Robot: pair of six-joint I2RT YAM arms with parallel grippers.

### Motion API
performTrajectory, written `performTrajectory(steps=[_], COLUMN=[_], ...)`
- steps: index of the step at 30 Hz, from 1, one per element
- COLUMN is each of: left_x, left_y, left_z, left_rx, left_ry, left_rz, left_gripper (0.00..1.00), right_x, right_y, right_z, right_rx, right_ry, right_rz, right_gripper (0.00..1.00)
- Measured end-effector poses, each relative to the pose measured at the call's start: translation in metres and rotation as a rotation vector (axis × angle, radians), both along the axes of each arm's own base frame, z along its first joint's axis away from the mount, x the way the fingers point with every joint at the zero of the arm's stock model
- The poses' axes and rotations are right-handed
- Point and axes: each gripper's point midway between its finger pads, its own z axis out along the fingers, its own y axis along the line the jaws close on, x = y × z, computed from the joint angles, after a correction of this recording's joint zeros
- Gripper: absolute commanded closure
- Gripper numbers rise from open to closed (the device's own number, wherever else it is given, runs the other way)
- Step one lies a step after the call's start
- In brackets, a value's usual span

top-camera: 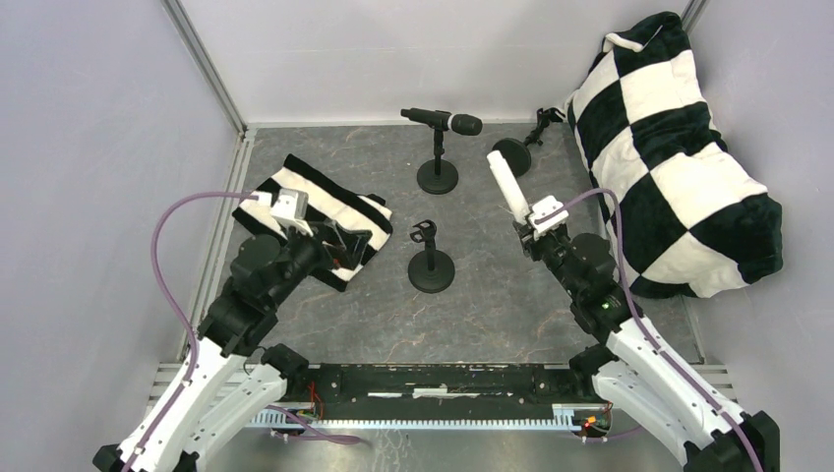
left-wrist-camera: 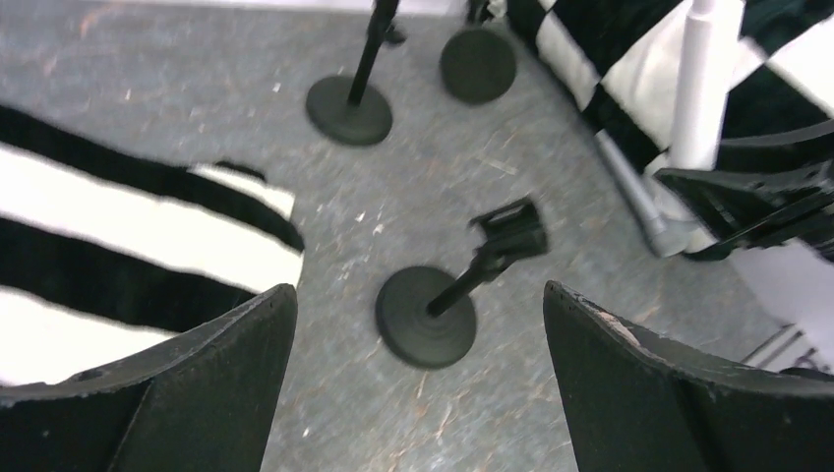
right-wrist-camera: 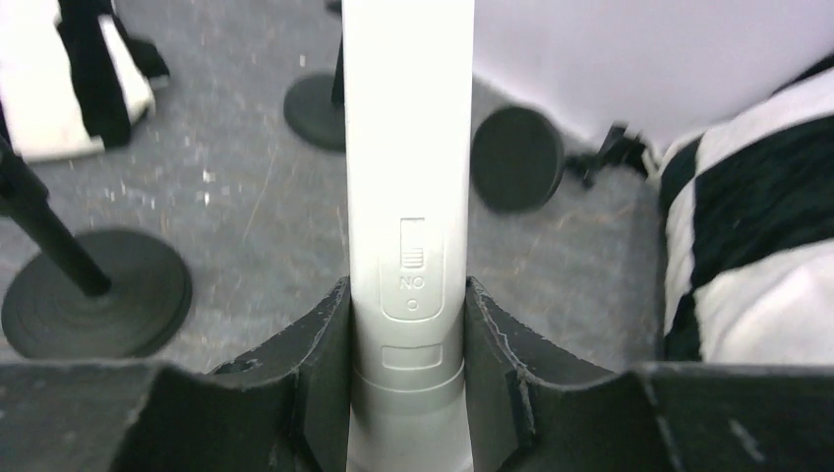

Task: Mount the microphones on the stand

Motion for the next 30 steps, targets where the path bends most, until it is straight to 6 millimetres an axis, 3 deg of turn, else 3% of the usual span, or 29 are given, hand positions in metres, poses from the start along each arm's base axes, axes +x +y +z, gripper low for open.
performTrajectory(steps=[4,7,12,16,23,30], left_x=[0.001,-0.002,-0.007,-0.015,-0.041,-0.043], left_y=[-0.012,-0.019,-0.023,-0.027,-0.041,-0.055], left_z=[0.053,0.089,0.120,0.146,0.153,0.121], left_rx=[-0.040,-0.064,-0.065,-0.038,0.012,0.065], left_ry=[-0.056,-0.092,-0.098,-0.141,-0.169,-0.084], left_rz=[-0.056,-0.103,-0.136,-0.194,-0.370,-0.468], left_gripper=[0.00,0.00,0.00,0.01,0.10,0.10], right_x=[0.000,-0.011,-0.040,-0.061,-0.076,-0.077], right_y=[0.009,0.037,0.093,0.119,0.145,0.147], right_z=[0.036,0.058,0.094,0.100,0.091,0.112], right_rx=[0.042,0.001,-0.142,-0.329,-0.733,-0.964], right_ry=[-0.130,-0.210,-0.366,-0.503,-0.706,-0.884], right_rz=[0.039,0.138,0.316,0.400,0.446,0.395], right_gripper=[1.00,1.00,0.99,0.97,0.95,0.93])
